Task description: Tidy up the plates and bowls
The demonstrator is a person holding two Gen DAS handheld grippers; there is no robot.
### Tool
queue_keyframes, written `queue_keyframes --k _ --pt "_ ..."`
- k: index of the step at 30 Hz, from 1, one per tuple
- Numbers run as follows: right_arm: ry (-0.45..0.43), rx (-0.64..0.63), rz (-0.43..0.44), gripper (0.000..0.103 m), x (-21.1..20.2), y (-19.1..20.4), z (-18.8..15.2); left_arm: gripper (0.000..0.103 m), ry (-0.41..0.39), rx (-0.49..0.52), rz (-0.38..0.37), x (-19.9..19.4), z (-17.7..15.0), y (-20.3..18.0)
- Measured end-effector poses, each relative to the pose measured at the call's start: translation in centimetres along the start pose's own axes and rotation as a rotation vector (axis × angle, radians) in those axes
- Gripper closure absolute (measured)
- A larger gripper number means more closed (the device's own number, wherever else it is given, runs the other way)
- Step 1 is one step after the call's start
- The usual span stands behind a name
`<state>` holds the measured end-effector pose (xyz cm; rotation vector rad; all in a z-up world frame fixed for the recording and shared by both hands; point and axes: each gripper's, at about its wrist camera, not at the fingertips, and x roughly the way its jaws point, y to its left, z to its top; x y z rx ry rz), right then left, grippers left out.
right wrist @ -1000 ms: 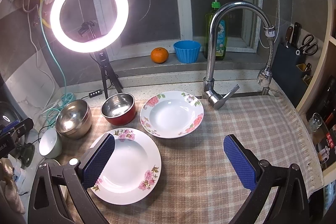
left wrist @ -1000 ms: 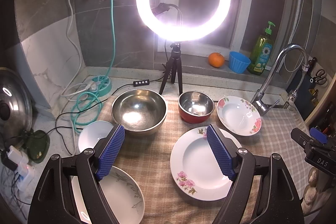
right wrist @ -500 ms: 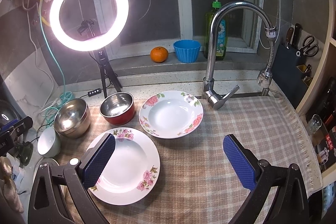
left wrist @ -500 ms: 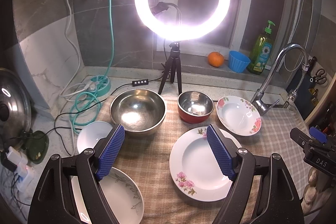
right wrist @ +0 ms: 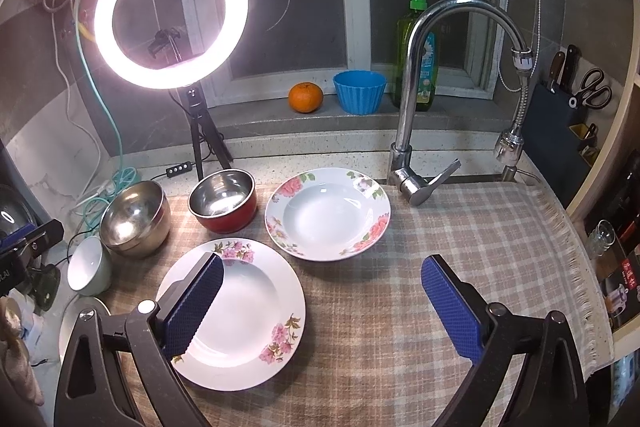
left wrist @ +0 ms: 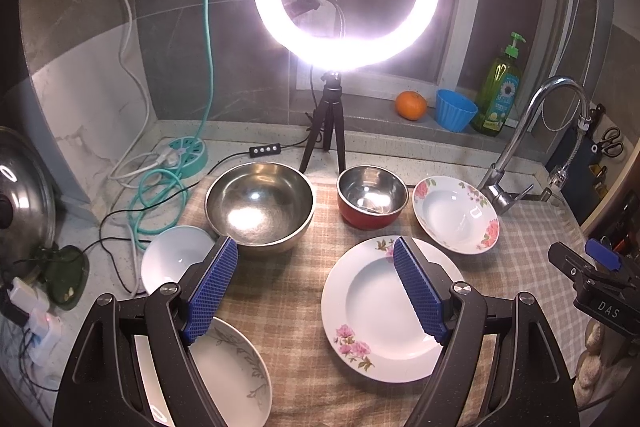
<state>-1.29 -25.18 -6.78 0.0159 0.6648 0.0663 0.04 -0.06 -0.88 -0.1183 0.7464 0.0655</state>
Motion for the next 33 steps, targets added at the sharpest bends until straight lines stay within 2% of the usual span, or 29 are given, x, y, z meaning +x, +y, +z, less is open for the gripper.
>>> queue_keyframes --k 8,14,19,25,29,31,33 --pt "0.013 -0.006 -0.003 0.009 0.5 0.0 -0.3 0.023 0.021 0.005 -0.005 0.7 0.0 -0.2" --pt "0.041 -0.002 0.019 0.018 1.5 -0.2 -0.7 0.023 0.063 -0.010 -0.023 1.9 -0.3 0.1" --pt "0.069 0.004 0.043 0.032 2.5 -0.4 -1.2 0.031 0.103 -0.022 -0.028 3.1 -0.8 0.3" --pt "0.123 0.026 0.085 0.038 4.1 -0.9 -1.8 0.044 0.179 -0.047 -0.071 4.8 -1.6 0.6" --pt "0.193 0.074 0.149 0.039 5.8 -1.7 -2.4 0.050 0.250 -0.092 -0.114 6.4 -2.3 1.2" --pt "0.220 0.095 0.167 0.041 6.6 -1.9 -2.8 0.056 0.280 -0.102 -0.121 7.2 -2.7 1.2" --pt "0.247 0.115 0.180 0.048 7.6 -2.3 -3.3 0.058 0.309 -0.112 -0.130 7.9 -3.1 1.3"
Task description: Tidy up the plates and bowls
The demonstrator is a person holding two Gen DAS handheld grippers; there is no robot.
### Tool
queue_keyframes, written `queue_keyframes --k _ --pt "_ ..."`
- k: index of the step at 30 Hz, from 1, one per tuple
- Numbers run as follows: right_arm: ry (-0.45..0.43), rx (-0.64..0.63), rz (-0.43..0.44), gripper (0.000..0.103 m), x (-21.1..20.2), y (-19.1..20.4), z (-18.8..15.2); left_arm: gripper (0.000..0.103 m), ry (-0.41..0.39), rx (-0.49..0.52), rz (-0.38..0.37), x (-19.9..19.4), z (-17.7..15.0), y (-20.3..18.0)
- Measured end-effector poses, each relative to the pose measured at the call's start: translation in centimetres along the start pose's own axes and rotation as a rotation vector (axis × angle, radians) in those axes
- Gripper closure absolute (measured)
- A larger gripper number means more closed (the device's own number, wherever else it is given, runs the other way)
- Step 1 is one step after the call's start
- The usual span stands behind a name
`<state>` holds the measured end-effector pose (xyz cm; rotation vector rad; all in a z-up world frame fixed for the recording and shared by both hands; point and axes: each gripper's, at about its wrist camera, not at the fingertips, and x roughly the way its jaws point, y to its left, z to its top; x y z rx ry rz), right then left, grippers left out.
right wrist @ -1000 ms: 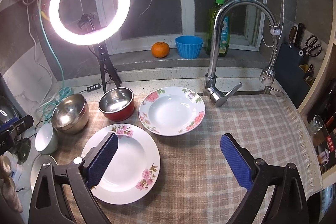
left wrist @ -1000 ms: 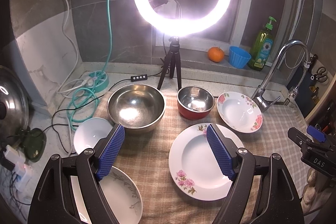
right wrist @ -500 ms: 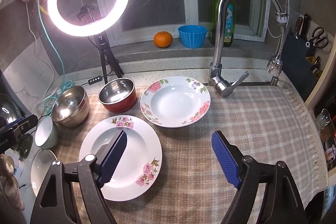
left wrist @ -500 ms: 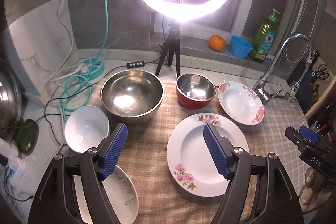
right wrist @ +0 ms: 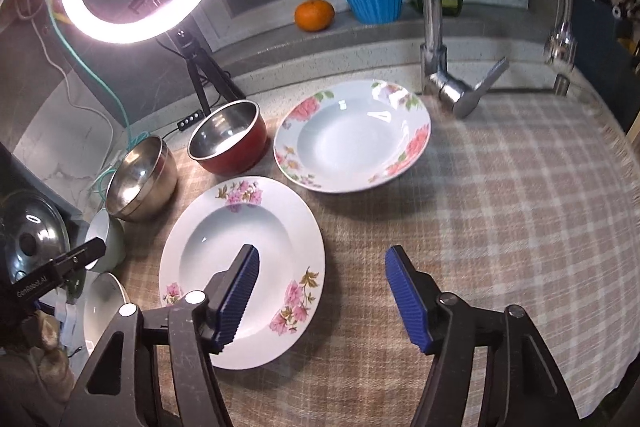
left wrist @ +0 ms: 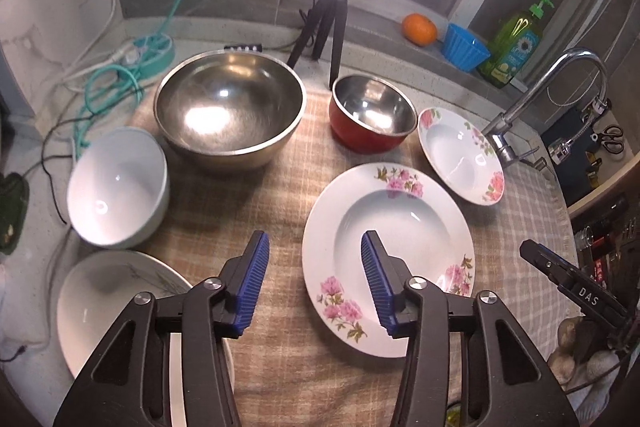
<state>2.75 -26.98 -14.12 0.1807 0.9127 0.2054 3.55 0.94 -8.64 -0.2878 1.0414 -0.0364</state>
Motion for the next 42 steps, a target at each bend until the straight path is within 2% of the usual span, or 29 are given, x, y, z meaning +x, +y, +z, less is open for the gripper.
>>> queue_keyframes --k 6,7,10,17,23,31,37,42 --pt "0.091 0.036 0.031 0.051 2.7 -1.0 -0.4 0.070 0.071 -0.027 -0.029 2.2 -0.3 0.6" --pt "0.101 0.039 0.036 0.054 3.1 -1.1 -0.4 0.071 0.083 -0.034 -0.038 2.5 -0.4 0.7" --pt "0.133 0.046 0.061 0.062 4.0 -1.4 -0.4 0.074 0.117 -0.058 -0.059 3.5 -0.4 1.1" --pt "0.191 0.072 0.111 0.070 6.1 -1.7 -0.1 0.077 0.170 -0.093 -0.082 5.3 -0.3 1.7" --pt "0.225 0.091 0.128 0.073 7.5 -2.1 0.1 0.077 0.194 -0.121 -0.085 6.4 -0.1 2.4" --pt "0.269 0.122 0.171 0.077 9.1 -2.7 0.4 0.086 0.221 -0.128 -0.100 7.5 0.2 2.8" --pt "0.286 0.117 0.203 0.083 9.5 -2.2 0.4 0.087 0.236 -0.120 -0.106 8.0 0.2 2.7" --pt "0.290 0.104 0.200 0.083 9.5 -1.9 0.4 0.087 0.239 -0.119 -0.108 8.0 0.1 2.8"
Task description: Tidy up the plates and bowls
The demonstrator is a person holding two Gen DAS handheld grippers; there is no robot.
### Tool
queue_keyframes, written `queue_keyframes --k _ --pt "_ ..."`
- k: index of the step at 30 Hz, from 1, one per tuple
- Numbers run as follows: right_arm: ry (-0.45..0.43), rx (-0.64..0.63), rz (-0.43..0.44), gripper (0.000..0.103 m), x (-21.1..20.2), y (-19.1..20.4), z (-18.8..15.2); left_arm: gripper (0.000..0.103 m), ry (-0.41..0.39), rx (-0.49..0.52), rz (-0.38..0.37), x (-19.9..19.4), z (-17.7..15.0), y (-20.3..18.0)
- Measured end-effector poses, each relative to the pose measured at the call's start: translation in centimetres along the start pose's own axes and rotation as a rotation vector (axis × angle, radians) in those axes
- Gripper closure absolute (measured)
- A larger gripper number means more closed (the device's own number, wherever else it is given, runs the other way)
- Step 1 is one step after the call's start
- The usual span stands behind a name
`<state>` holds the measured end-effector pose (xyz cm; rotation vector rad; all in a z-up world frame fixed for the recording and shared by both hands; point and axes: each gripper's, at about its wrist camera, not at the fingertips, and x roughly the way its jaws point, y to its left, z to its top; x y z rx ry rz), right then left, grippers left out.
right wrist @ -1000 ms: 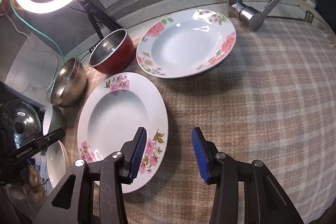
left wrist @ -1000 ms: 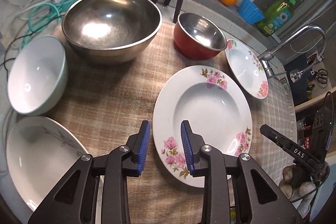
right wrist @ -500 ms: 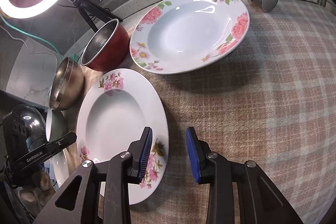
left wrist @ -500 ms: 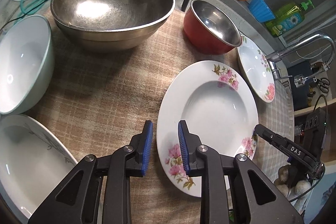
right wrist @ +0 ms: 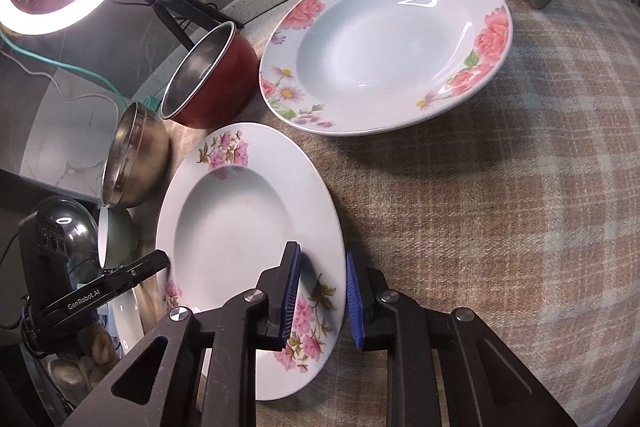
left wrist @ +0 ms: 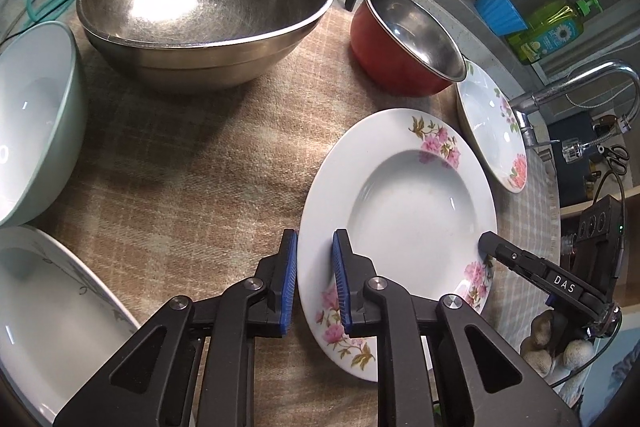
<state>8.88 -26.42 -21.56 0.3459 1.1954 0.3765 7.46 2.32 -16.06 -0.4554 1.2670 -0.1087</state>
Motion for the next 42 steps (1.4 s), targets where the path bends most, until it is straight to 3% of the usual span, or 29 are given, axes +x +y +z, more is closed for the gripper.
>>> queue_keyframes --k 42 --pt "0.021 -0.067 -0.039 0.082 -1.4 0.4 -5.2 0.087 0.018 -0.010 0.033 -2.3 -6.7 0.9"
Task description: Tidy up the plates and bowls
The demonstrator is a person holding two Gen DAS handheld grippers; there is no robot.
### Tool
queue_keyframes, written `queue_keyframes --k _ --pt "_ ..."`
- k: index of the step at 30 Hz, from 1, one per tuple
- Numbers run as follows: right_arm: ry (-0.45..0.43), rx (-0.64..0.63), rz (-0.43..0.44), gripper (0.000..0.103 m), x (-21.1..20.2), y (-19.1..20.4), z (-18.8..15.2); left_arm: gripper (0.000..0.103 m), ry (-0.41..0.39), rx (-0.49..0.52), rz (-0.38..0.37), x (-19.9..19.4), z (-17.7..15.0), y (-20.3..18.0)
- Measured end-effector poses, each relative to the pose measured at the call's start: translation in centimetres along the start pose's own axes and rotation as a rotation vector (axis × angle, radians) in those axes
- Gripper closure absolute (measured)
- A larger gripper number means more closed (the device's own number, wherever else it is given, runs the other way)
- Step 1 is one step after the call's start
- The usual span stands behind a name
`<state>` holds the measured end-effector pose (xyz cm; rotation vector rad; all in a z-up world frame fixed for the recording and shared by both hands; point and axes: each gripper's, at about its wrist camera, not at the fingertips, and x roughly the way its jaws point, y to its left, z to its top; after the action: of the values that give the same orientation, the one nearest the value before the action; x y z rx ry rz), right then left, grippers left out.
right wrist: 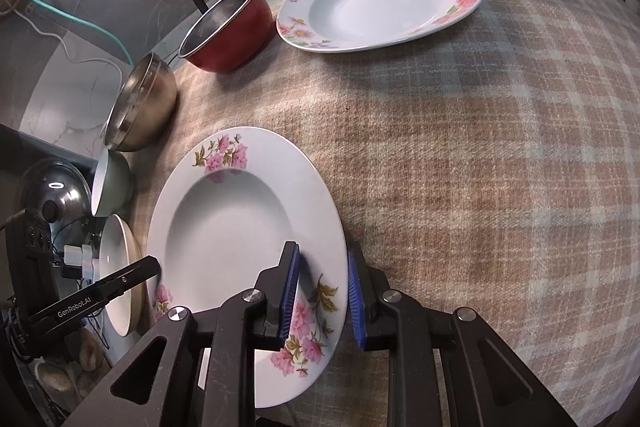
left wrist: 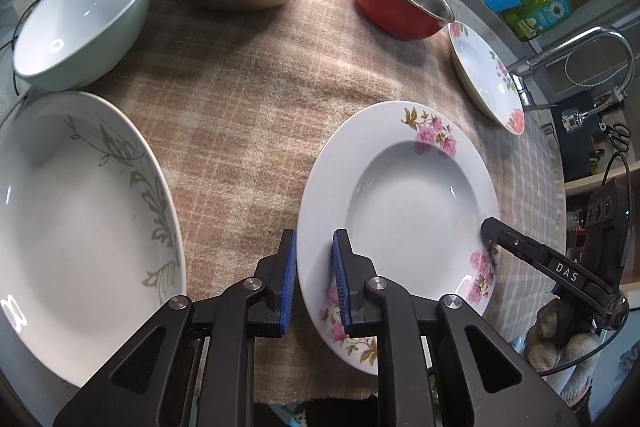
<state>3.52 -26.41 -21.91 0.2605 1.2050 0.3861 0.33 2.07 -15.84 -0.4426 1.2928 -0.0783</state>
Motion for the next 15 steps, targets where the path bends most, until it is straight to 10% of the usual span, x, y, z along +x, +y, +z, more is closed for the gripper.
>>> queue_keyframes --k 15 --pt "0.003 -0.006 -0.003 0.082 0.06 0.25 -0.62 0.087 -0.002 0.006 0.011 -0.01 -0.26 -0.13"
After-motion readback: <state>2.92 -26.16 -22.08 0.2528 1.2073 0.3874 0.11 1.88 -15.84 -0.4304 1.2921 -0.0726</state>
